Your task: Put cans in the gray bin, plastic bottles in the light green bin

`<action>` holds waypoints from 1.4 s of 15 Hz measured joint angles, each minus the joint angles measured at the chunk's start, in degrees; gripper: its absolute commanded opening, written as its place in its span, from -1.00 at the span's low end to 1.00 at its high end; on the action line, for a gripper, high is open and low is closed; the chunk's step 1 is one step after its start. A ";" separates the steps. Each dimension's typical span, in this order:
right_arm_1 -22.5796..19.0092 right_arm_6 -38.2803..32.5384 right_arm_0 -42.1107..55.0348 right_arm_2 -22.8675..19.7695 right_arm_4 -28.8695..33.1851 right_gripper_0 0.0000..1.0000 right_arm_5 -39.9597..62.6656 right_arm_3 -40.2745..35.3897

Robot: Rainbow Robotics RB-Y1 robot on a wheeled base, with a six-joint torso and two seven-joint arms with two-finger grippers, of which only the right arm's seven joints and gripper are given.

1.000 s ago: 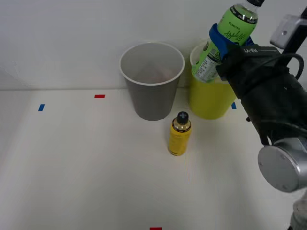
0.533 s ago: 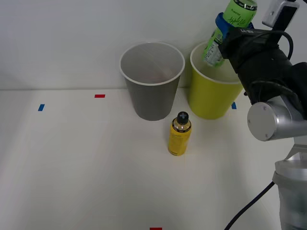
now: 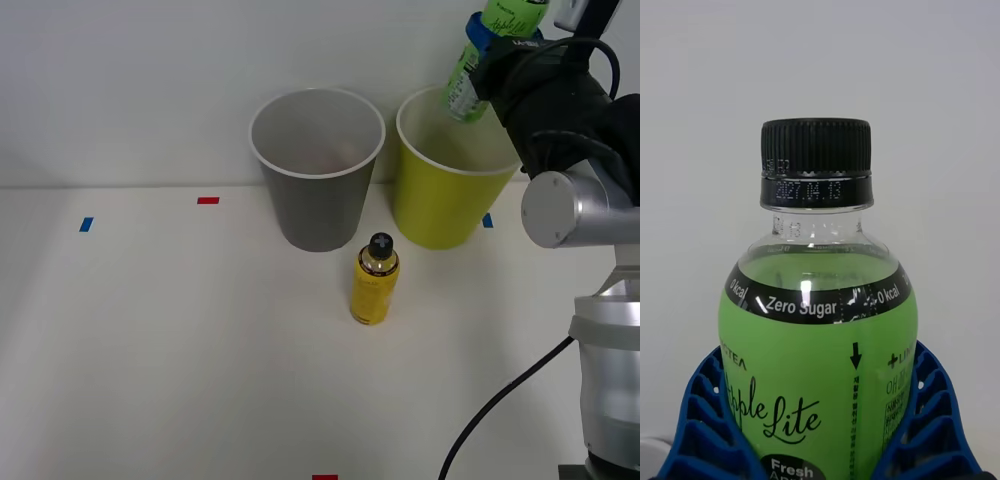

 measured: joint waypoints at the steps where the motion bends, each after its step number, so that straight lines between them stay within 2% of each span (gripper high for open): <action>1: -0.22 0.42 -0.25 -0.29 0.00 -1.00 0.02 0.54; 7: -0.10 2.71 -1.07 -1.08 0.07 -1.00 0.11 2.56; 8: 0.15 2.92 -1.07 -1.13 0.11 -0.94 0.12 2.56; 9: 0.34 3.13 -1.09 -1.17 0.15 -0.63 0.12 2.56; 10: 0.44 3.26 -1.10 -1.22 0.17 0.04 0.12 2.56; 12: 0.45 3.33 -1.07 -1.24 0.19 0.93 0.12 2.57; 13: 0.44 3.37 -1.06 -1.24 0.19 1.00 0.12 2.57; 21: 0.43 3.20 -1.04 -1.25 -0.13 1.00 0.12 2.57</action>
